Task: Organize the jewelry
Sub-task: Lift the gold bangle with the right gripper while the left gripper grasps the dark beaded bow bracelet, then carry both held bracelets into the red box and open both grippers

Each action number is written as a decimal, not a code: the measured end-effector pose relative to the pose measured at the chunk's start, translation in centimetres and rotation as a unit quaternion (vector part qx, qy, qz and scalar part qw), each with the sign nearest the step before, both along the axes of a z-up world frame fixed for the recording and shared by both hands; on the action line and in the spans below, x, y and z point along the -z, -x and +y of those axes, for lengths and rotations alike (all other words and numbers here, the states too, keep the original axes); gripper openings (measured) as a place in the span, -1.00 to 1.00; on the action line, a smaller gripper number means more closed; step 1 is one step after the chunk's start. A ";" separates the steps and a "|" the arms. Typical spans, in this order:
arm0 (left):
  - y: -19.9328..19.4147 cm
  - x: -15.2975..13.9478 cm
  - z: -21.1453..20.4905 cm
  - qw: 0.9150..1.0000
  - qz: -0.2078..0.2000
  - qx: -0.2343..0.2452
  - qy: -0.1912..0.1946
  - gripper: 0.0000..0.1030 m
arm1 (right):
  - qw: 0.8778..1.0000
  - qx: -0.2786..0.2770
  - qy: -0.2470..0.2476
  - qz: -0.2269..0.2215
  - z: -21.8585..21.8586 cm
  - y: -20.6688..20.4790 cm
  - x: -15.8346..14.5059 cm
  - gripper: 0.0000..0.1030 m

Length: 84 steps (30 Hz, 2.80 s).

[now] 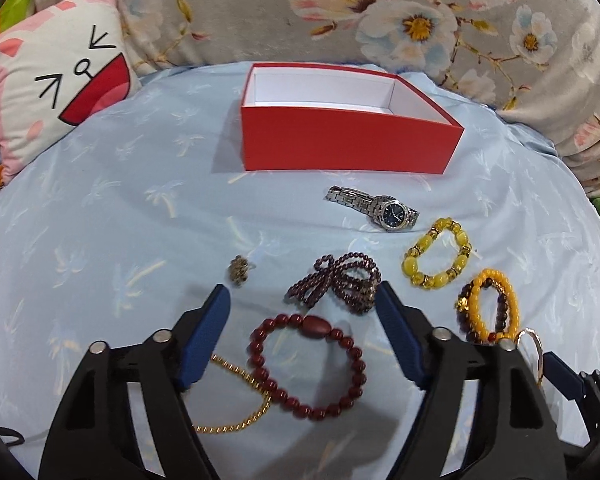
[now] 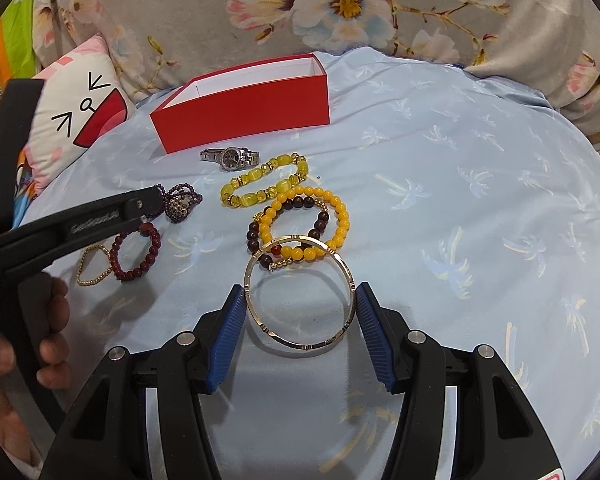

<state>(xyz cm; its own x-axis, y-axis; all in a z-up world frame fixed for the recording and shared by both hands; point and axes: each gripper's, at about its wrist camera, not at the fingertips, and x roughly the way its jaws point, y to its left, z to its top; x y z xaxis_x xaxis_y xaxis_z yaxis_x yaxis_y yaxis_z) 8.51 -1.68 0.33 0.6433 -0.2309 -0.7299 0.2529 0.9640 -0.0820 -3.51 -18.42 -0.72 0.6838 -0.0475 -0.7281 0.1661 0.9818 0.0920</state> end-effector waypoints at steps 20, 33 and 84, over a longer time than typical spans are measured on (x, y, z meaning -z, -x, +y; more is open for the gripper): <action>-0.7 -0.7 0.1 0.995 -0.001 0.056 0.079 -0.75 | 1.000 -0.002 -0.007 0.004 0.0 -0.6 0.2 0.05; 4.4 -5.5 2.7 0.993 -0.040 0.040 0.106 -0.75 | 1.000 0.000 -0.009 -0.012 -0.1 -0.2 -0.1 0.05; -27.4 -6.0 -5.0 0.999 -0.009 0.029 0.017 -0.74 | 0.998 -0.060 -0.024 0.026 -3.3 -36.8 -5.6 0.06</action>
